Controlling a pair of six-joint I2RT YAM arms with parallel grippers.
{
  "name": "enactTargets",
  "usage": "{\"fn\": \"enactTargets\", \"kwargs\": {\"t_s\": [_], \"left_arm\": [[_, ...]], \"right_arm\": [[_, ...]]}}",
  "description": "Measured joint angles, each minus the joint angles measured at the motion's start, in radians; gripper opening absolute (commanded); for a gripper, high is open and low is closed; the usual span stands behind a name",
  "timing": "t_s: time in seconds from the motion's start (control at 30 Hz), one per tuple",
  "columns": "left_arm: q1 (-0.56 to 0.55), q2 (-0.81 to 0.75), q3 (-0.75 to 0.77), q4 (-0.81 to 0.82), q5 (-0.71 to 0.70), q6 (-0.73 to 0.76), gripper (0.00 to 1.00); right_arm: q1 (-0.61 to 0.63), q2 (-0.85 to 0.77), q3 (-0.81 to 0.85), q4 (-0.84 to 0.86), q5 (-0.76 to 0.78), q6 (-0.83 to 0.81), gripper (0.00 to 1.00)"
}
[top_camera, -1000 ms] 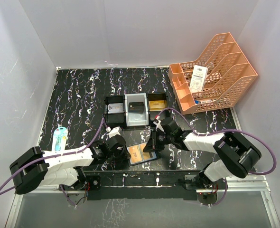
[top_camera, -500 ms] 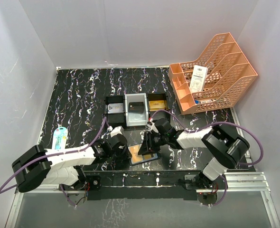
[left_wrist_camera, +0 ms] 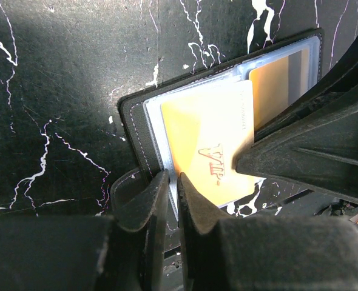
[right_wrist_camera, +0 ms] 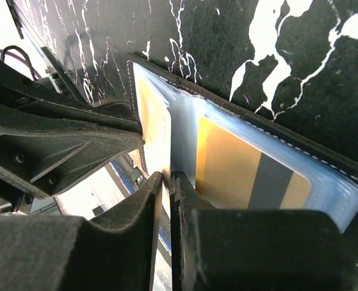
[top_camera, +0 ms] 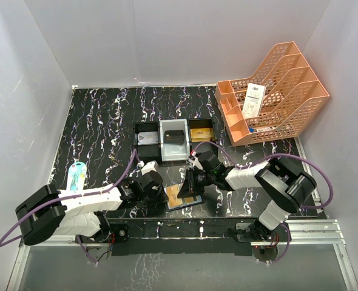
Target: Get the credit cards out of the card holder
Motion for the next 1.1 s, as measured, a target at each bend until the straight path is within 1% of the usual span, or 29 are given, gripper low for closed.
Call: {"fn": "enactTargets", "kwargs": {"t_s": [0.1,0.2,0.6,0.7,0.77,0.83,1.0,1.1], "left_arm": [[0.000,0.000,0.000,0.000,0.000,0.000,0.10],[0.000,0.001,0.000,0.000,0.000,0.000,0.10],[0.000,0.002,0.000,-0.001,0.000,0.000,0.10],[0.000,0.002,0.000,-0.002,0.000,0.000,0.09],[0.000,0.001,0.000,-0.002,0.000,0.000,0.09],[0.000,0.001,0.000,-0.002,0.000,0.000,0.09],[0.000,0.001,0.000,-0.002,0.000,0.000,0.09],[0.000,0.001,0.000,-0.002,0.000,0.000,0.09]], "right_arm": [[-0.013,-0.014,-0.010,0.002,-0.010,-0.002,0.11],[-0.021,-0.023,-0.017,0.005,-0.020,-0.002,0.14],[-0.024,-0.023,-0.033,0.043,-0.045,0.007,0.17],[-0.030,-0.023,-0.034,0.044,-0.045,0.008,0.08],[-0.034,-0.023,-0.038,0.047,-0.047,0.010,0.07],[-0.038,-0.023,-0.045,0.050,-0.050,0.014,0.08],[-0.052,-0.027,-0.049,0.051,-0.063,0.021,0.16],[-0.063,-0.045,-0.055,0.051,-0.070,0.023,0.16]]}}
